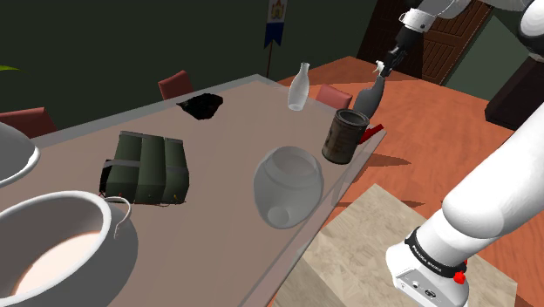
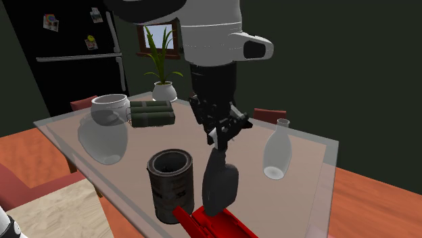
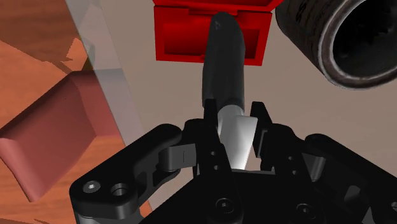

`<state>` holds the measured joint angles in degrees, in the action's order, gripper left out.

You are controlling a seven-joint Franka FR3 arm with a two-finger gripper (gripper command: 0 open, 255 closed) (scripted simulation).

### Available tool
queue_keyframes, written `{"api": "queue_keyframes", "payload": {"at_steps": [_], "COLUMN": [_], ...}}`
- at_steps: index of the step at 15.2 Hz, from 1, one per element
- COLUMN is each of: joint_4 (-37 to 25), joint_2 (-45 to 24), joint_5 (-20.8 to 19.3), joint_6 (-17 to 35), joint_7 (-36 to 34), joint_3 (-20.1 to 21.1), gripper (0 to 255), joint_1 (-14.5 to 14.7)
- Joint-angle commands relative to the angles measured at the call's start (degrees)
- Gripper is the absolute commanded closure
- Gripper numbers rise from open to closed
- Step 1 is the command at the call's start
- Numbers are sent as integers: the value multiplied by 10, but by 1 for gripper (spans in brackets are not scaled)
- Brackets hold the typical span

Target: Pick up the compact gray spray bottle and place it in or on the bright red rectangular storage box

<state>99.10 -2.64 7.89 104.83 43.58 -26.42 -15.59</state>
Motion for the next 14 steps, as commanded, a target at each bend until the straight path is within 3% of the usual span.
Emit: {"api": "queue_keyframes", "payload": {"at_steps": [1, 5, 13, 14], "joint_4": [17, 45, 45, 45], "joint_2": [1, 0, 0, 0], "joint_5": [0, 2, 2, 2], "joint_6": [16, 45, 45, 45], "joint_7": [1, 5, 5, 5], "joint_3": [0, 1, 1, 1], "gripper": [255, 255, 255, 0], "joint_1": [1, 1, 1, 1]}}
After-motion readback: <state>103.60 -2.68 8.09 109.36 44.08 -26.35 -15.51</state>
